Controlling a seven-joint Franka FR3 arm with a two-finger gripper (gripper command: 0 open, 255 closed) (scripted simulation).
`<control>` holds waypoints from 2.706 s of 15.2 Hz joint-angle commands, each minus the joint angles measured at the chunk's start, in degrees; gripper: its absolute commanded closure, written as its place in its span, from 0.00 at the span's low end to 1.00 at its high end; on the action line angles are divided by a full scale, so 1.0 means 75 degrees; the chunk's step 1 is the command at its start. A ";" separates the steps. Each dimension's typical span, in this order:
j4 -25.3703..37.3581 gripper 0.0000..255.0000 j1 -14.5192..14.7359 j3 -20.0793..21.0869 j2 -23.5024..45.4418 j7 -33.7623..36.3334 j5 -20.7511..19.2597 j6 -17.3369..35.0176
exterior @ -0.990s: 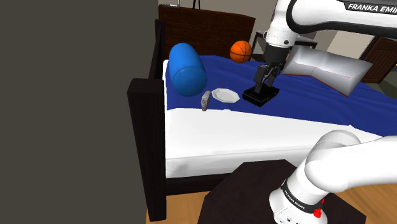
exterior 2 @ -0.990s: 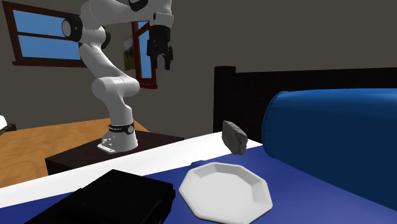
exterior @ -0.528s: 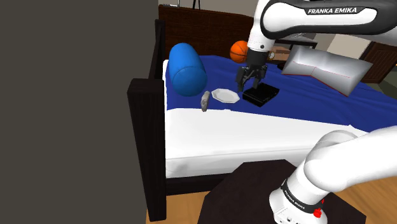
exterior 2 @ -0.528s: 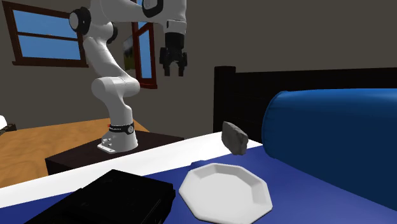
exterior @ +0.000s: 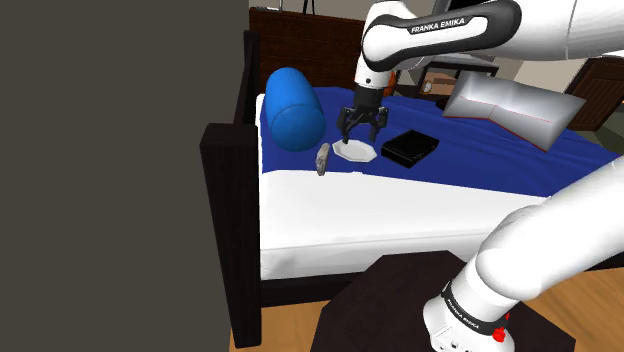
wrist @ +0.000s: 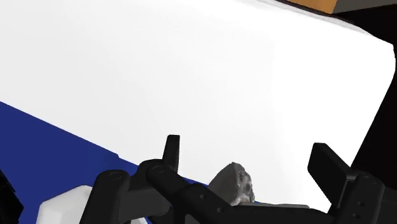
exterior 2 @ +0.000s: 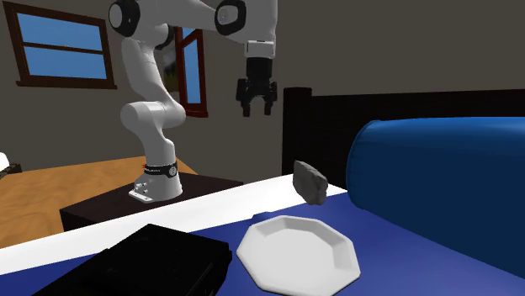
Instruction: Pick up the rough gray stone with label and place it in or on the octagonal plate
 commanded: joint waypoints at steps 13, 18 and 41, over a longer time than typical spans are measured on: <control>0.3186 0.00 -0.0384 -0.0281 0.4196 0.2184 0.0531 0.0824; 0.4157 0.00 -0.0510 -0.0403 0.5255 0.2633 0.0731 0.0867; 0.3735 1.00 -0.0480 -0.0378 0.5436 0.2604 0.0770 0.1471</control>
